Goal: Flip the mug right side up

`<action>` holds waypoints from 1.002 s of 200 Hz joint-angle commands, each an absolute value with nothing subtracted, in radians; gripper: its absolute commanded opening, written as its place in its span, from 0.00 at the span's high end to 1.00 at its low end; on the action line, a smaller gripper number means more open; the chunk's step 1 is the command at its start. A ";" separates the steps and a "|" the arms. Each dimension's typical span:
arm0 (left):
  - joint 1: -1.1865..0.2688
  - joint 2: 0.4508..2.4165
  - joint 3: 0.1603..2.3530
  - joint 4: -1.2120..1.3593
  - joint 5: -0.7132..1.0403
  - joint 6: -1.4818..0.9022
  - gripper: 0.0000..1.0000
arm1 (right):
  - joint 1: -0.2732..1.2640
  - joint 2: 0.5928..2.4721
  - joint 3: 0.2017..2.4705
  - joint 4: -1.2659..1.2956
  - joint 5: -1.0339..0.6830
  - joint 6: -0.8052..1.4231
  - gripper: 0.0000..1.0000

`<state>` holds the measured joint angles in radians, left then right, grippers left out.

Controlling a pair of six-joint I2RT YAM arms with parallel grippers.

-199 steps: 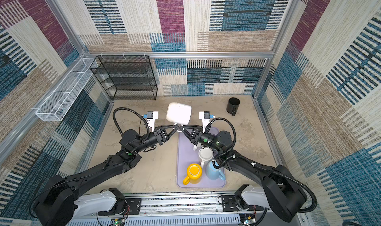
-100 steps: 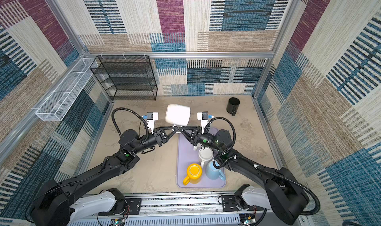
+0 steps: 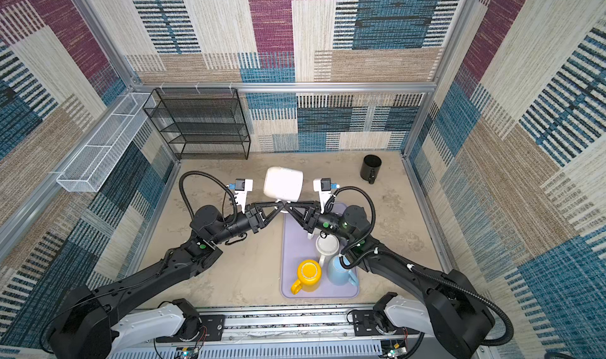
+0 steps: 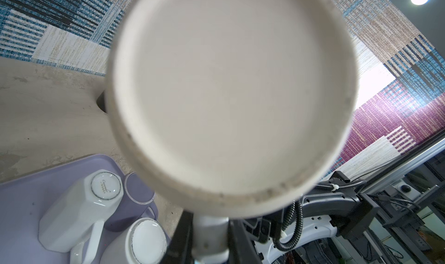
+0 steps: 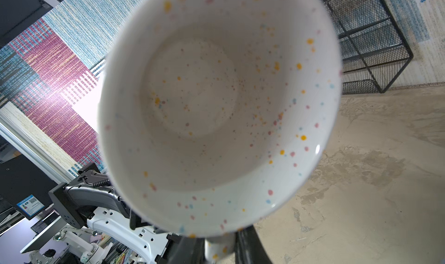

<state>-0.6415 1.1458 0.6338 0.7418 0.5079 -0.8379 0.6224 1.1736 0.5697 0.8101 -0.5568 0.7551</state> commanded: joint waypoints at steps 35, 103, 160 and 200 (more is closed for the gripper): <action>-0.632 1.151 0.635 0.835 0.500 -0.818 0.79 | 0.623 1.148 0.563 0.815 -0.552 0.727 0.91; -0.629 1.155 0.635 0.845 0.506 -0.825 0.78 | 0.623 1.148 0.565 0.805 -0.556 0.721 0.92; -0.621 1.135 0.622 0.826 0.500 -0.824 0.86 | 0.624 1.131 0.557 0.780 -0.548 0.713 0.92; -0.613 1.124 0.616 0.820 0.502 -0.825 0.81 | 0.624 1.123 0.555 0.761 -0.544 0.704 0.92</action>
<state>-0.6273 1.1378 0.6178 0.7368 0.5568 -0.8417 0.6277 1.1336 0.5575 0.7391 -0.5522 0.7174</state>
